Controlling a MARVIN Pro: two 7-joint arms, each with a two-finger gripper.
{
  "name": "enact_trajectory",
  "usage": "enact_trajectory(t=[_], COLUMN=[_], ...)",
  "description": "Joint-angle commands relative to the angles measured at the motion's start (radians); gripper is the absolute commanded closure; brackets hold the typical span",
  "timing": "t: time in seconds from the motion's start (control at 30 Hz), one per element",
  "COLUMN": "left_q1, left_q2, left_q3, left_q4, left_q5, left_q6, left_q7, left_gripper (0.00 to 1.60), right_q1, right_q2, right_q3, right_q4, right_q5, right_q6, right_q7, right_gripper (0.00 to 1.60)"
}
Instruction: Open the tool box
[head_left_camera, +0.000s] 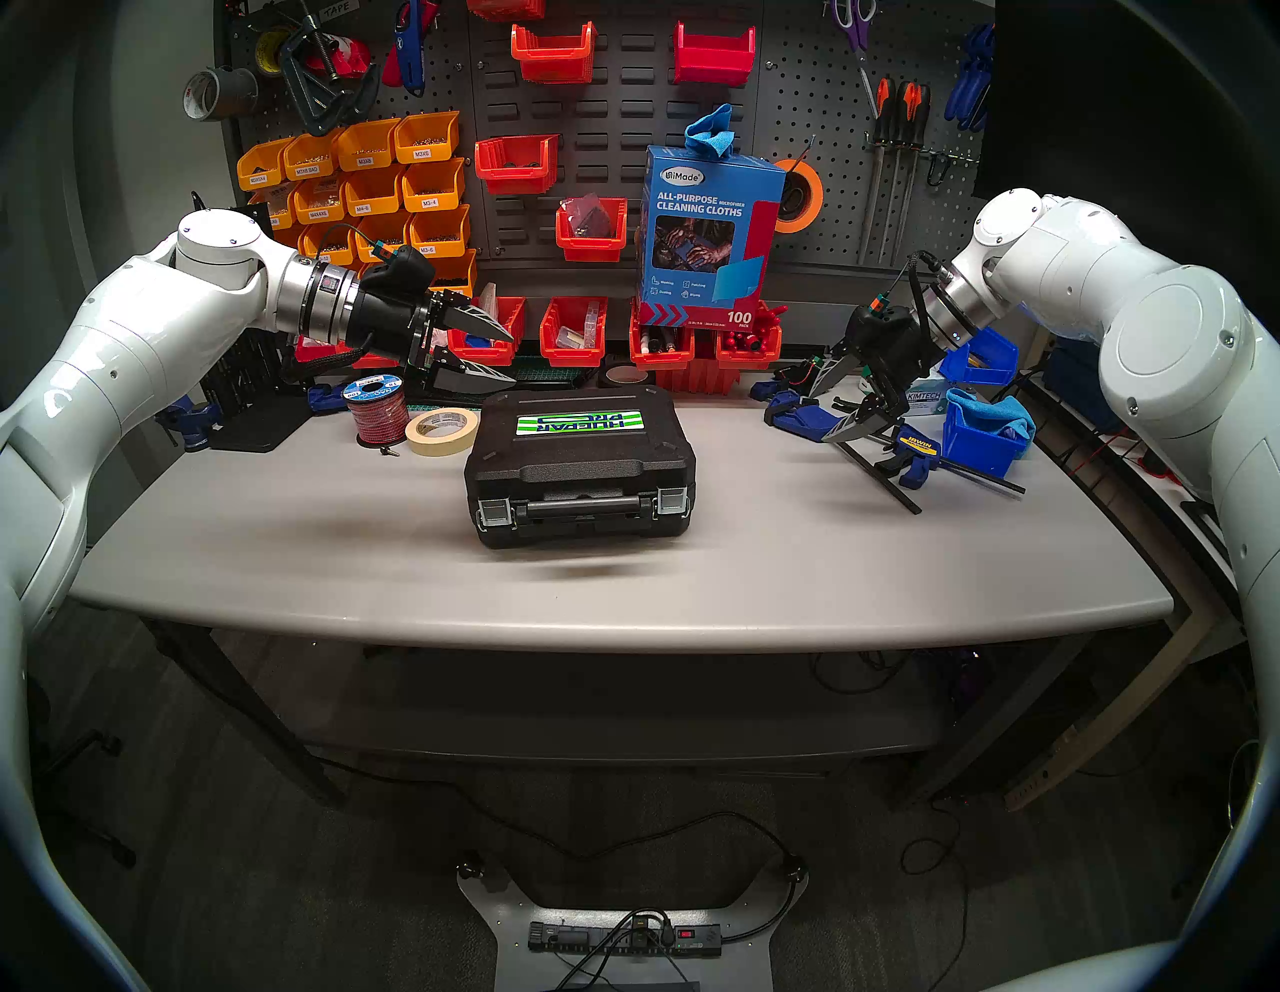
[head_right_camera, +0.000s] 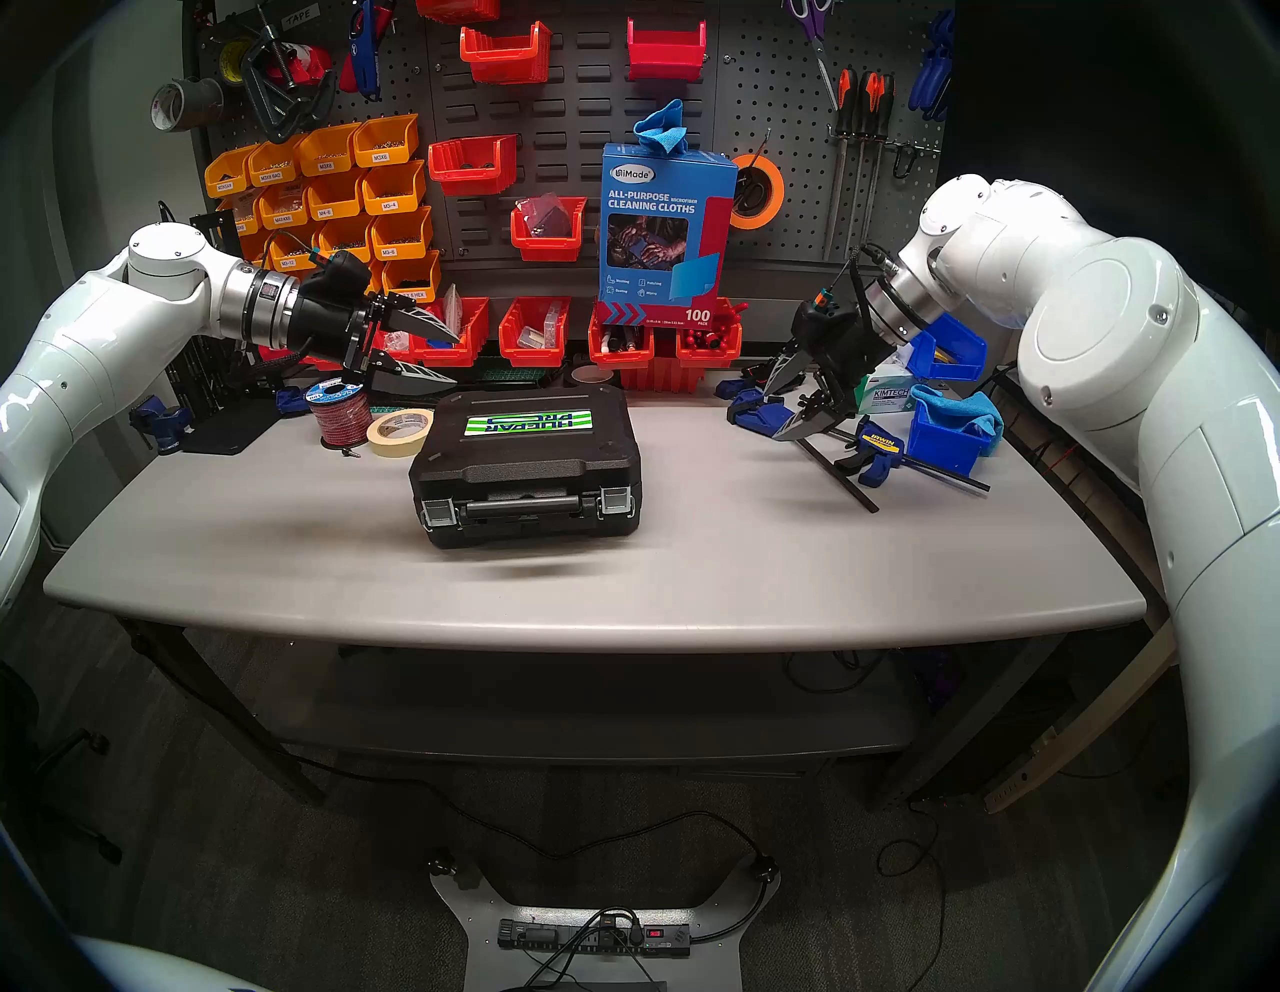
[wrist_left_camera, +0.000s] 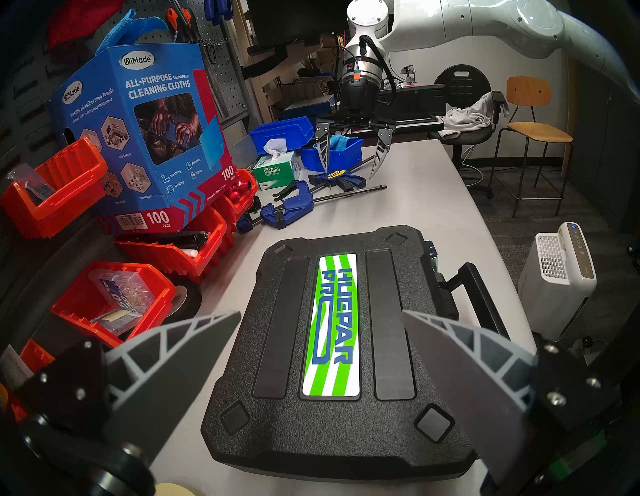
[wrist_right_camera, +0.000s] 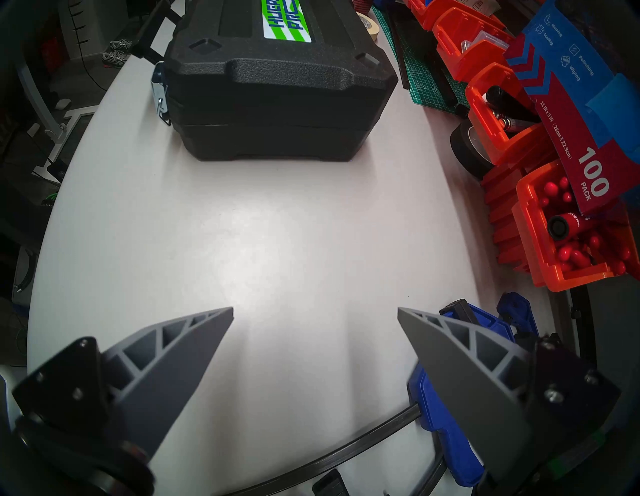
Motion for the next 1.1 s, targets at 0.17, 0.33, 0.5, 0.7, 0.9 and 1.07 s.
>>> enact_trajectory(t=[0.17, 0.33, 0.5, 0.7, 0.9, 1.07], left_q1=[-0.014, -0.013, -0.013, -0.013, -0.013, -0.013], left_q2=[0.000, 0.000, 0.000, 0.000, 0.000, 0.000], left_q3=[-0.007, -0.008, -0.008, -0.008, -0.008, -0.008], left_q4=[0.000, 0.000, 0.000, 0.000, 0.000, 0.000], left_q5=[0.000, 0.000, 0.000, 0.000, 0.000, 0.000], left_q6=[0.001, 0.001, 0.001, 0.001, 0.001, 0.001], left_q7=[0.001, 0.001, 0.001, 0.001, 0.001, 0.001], left_gripper=[0.00, 0.00, 0.00, 0.00, 0.00, 0.00], right_q1=[0.009, 0.009, 0.009, 0.009, 0.009, 0.008], right_q2=[0.001, 0.001, 0.000, 0.000, 0.000, 0.000], right_q3=[0.000, 0.000, 0.000, 0.000, 0.000, 0.000], right_q4=[0.004, 0.005, 0.005, 0.005, 0.006, 0.006], right_q5=[0.000, 0.000, 0.000, 0.000, 0.000, 0.000], right_q6=[0.000, 0.000, 0.000, 0.000, 0.000, 0.000], right_q7=[-0.002, -0.002, -0.002, -0.002, -0.002, -0.002], right_gripper=[0.00, 0.00, 0.00, 0.00, 0.00, 0.00])
